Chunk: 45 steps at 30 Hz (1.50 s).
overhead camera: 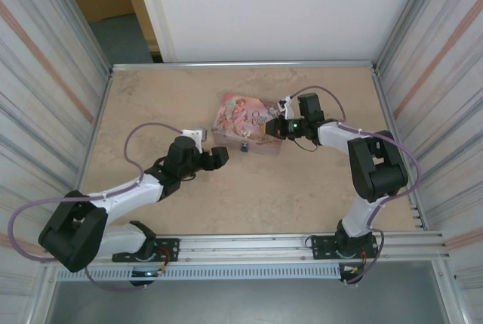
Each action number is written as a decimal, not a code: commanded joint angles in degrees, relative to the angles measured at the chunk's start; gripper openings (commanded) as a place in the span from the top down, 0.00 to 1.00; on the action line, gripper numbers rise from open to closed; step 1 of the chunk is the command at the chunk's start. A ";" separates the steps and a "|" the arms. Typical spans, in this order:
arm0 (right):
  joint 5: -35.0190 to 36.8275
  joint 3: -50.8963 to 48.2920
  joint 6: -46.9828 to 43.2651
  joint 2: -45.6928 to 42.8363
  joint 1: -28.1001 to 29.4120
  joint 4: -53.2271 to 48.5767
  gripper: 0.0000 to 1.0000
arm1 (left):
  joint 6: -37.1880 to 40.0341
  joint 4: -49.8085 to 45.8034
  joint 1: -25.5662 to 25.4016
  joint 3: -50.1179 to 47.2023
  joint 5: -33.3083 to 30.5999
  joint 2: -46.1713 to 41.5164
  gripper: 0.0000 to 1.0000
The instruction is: Unlock a padlock with a key
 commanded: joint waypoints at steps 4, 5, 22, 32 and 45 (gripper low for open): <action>1.63 -2.35 1.18 1.44 3.17 -4.61 1.00 | 3.07 -0.39 -0.01 2.57 4.42 2.46 0.24; 1.78 -2.33 1.31 1.36 3.43 -4.50 1.00 | 3.60 -0.55 0.00 2.83 4.73 2.92 0.25; 2.81 -2.51 1.93 0.73 3.91 -4.22 1.00 | 10.28 -2.16 -6.34 12.49 -2.29 19.64 0.29; 2.35 -2.41 2.02 0.13 3.85 -4.00 1.00 | 8.50 0.08 -6.30 16.07 -3.69 25.75 0.36; 2.25 -3.72 2.11 -0.99 3.84 -3.16 1.00 | 4.98 3.87 -6.31 18.07 -3.33 30.08 0.49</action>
